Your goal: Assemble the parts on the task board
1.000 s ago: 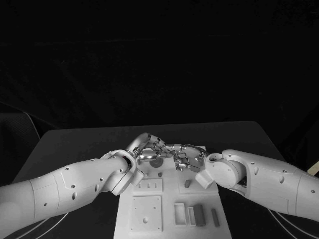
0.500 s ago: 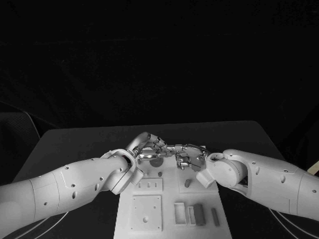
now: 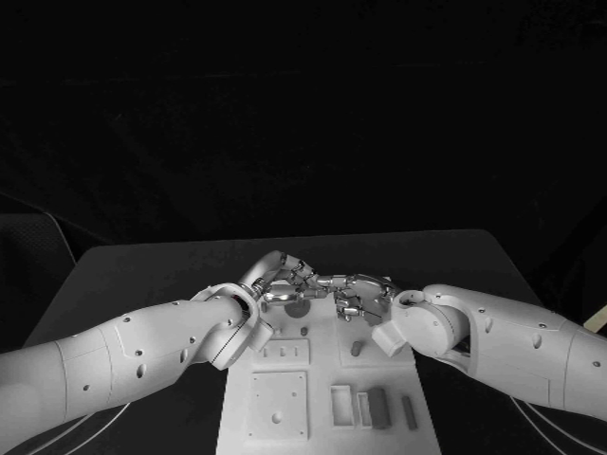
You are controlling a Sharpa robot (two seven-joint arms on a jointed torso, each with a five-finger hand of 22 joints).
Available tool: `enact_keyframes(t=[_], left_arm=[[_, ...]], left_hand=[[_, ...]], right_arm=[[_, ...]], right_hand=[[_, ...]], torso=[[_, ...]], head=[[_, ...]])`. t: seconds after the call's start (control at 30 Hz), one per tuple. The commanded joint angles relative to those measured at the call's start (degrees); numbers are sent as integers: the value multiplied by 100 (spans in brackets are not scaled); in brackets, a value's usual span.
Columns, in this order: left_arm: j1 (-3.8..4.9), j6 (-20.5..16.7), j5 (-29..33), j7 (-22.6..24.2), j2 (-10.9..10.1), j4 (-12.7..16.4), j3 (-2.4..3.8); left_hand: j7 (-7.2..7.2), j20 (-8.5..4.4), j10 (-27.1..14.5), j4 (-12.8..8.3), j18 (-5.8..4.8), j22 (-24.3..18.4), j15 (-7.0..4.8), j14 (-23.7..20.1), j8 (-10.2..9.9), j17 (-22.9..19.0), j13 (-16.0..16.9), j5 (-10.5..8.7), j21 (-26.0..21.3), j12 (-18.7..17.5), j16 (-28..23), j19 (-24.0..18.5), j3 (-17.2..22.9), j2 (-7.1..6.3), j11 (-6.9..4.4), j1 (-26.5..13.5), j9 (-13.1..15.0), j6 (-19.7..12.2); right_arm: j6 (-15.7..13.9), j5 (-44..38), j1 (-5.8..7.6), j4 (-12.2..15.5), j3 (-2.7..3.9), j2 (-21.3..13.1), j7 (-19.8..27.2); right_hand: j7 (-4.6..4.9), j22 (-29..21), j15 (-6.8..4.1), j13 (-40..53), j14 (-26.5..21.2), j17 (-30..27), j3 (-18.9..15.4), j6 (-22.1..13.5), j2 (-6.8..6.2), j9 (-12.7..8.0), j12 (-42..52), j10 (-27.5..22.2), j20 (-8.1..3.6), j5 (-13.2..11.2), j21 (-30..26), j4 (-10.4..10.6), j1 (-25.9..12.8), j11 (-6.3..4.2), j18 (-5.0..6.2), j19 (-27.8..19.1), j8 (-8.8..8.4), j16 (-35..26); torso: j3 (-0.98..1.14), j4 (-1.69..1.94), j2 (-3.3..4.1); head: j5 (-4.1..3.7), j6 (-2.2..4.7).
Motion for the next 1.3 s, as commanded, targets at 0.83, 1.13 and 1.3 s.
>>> enact_keyframes(t=[0.83,1.13,1.3], left_arm=[[-9,-65,-245,-345,-23,-27,-4],[-9,-89,-272,-376,-25,-28,-4],[-10,-105,-272,-363,-30,-28,-4]], left_hand=[[-168,10,-69,-10,-105,-4,5,-49,42,25,6,12,-30,29,-39,-53,30,20,9,5,5,213],[-161,7,-58,-14,-104,-1,6,-42,44,35,11,14,-24,42,-35,-51,36,24,14,13,5,216],[-154,4,-38,-16,-103,3,5,-29,48,49,19,17,-16,64,-27,-47,46,36,17,23,6,224]], right_arm=[[-416,-335,7,37,13,-51,139],[-447,-443,7,40,13,-56,105],[-470,-469,7,33,13,-66,88]], right_hand=[[71,24,-41,-31,137,-44,2,474,-349,304,66,170,14,-11,648,-10,185,-22,59,143,184,90],[62,29,-44,-32,171,-52,-30,527,-459,341,84,203,14,-13,664,14,155,-31,65,177,216,106],[64,31,-43,-34,186,-57,-53,527,-499,352,90,217,14,-15,672,40,116,-35,67,196,217,111]], torso=[[0,0,-1],[0,-3,-1],[1,0,0]], head=[[-6,-45],[-10,-48],[-8,-50]])
